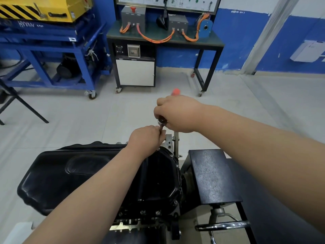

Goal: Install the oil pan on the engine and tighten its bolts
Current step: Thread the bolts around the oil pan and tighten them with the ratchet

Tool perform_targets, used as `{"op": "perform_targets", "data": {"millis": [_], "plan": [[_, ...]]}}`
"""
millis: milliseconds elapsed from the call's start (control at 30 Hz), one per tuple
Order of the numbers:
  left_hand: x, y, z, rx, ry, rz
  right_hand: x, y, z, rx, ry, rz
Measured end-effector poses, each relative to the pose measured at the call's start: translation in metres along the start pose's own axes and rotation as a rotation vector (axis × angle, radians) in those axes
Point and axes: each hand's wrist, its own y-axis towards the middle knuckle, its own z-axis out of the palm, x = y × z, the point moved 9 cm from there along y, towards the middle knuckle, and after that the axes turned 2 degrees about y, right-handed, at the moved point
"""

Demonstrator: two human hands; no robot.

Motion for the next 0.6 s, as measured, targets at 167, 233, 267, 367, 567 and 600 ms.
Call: {"op": "perform_targets", "data": {"millis": [167, 233, 267, 367, 567, 600], "plan": [[-0.001, 0.000, 0.006, 0.057, -0.010, -0.023, -0.015, 0.000, 0.017, 0.057, 0.120, 0.348], [-0.005, -0.001, 0.007, 0.058, -0.017, 0.013, -0.002, 0.004, 0.018, 0.052, 0.117, 0.239], [-0.007, -0.002, 0.007, 0.045, -0.005, 0.034, 0.007, 0.004, 0.014, 0.041, 0.076, 0.146], [-0.003, -0.002, 0.004, 0.026, 0.039, 0.016, 0.010, 0.005, 0.008, 0.042, 0.024, -0.021], [0.007, 0.001, 0.006, 0.043, -0.005, -0.089, -0.008, 0.003, -0.001, -0.114, 0.033, 0.249], [0.007, 0.001, 0.007, 0.058, -0.023, -0.092, -0.011, 0.003, 0.004, -0.080, 0.047, 0.318]]}}
